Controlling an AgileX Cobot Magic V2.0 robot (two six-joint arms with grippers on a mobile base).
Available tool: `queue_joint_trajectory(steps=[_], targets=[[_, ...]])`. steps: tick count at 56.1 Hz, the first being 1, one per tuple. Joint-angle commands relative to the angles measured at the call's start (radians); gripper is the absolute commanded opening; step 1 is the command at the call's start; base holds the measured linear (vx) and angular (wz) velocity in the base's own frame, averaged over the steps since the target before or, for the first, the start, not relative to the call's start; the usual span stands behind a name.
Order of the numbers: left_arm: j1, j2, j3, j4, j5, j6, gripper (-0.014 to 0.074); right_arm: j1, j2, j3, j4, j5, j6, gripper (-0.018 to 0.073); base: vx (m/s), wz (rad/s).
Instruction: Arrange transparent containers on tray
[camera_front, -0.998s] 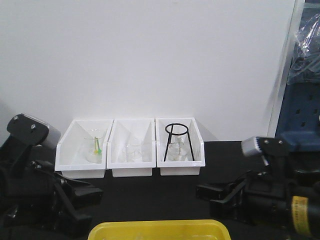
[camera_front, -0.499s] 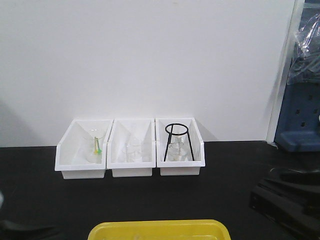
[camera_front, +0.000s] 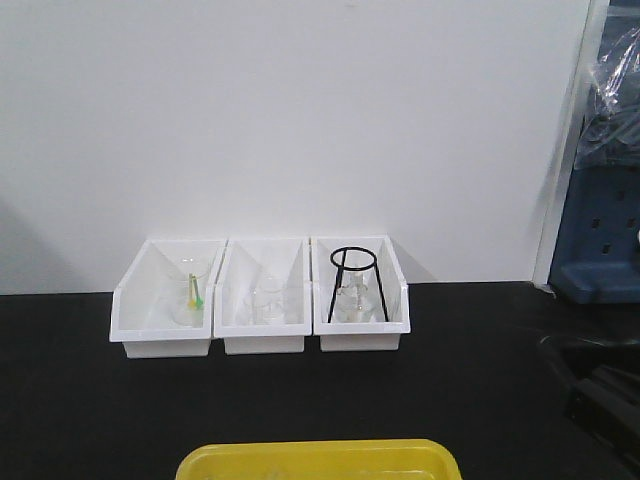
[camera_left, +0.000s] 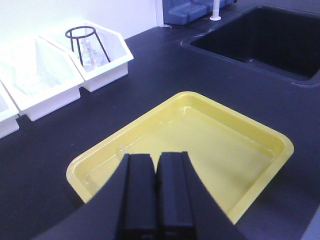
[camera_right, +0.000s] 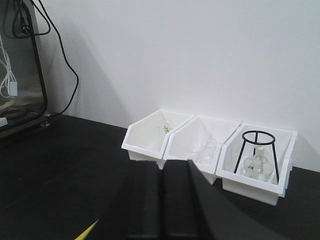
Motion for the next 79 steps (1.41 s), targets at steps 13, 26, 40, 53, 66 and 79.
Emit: queue_joint_trajectory(steps=[13,26,40,53,66,79], targets=[[-0.006,-0.001,-0.029,-0.028,-0.067,-0.001,-0.0001,-0.005,0.002,-0.026,-0.019,0.031,-0.009,-0.0013,0.00,0.00],[-0.006,-0.002,-0.024,0.107,-0.152,-0.009,-0.0001,-0.005,0.002,-0.026,-0.020,0.028,-0.009,-0.0013,0.00,0.00],[0.066,-0.167,0.219,0.340,-0.447,-0.207,-0.0001,-0.005,0.002,-0.026,-0.020,0.029,-0.009,-0.0013,0.00,0.00],[0.233,-0.446,0.552,0.348,-0.518,-0.265,-0.0001,-0.005,0.002,-0.026,-0.020,0.031,-0.009,-0.0013,0.00,0.00],[0.296,-0.587,0.598,0.555,-0.356,-0.295,-0.0001,-0.005,0.002,-0.026,-0.020,0.031,-0.009,-0.0013,0.00,0.00],[0.296,-0.589,0.598,0.547,-0.355,-0.294,-0.0001,-0.005,0.002,-0.026,-0.020,0.032,-0.009,-0.0013,0.00,0.00]])
